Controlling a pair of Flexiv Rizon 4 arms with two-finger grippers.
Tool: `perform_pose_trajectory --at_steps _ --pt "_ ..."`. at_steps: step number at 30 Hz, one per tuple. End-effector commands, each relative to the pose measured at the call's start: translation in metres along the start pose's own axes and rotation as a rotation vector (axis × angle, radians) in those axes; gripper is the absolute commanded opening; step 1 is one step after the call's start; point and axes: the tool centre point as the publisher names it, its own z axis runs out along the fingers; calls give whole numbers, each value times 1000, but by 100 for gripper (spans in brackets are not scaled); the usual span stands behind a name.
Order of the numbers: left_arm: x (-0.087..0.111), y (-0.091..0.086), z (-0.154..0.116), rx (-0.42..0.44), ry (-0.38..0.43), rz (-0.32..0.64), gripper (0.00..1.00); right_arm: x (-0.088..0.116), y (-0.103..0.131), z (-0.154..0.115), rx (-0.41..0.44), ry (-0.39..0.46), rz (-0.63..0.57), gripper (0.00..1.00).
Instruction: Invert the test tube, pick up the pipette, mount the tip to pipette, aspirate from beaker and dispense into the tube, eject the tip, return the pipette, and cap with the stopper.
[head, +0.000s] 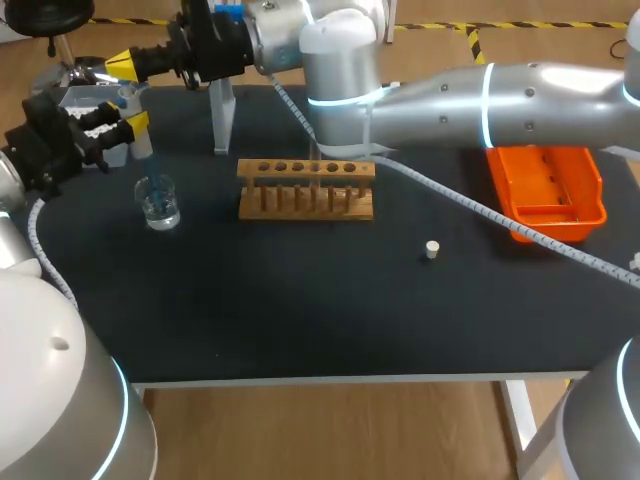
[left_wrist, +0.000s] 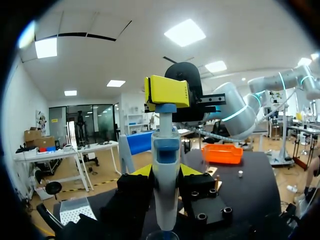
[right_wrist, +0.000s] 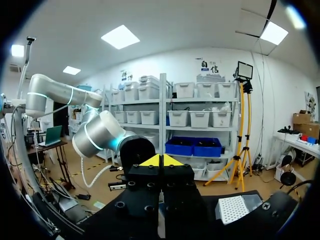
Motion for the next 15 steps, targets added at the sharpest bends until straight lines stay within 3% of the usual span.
perform_pose_trajectory --at_steps 1,15 --pt "0 -1 1 0 -4 0 0 -4 -5 0 -3 8 3 0" --pt "0 -1 1 0 -4 0 0 -2 -16 0 -9 8 21 0"
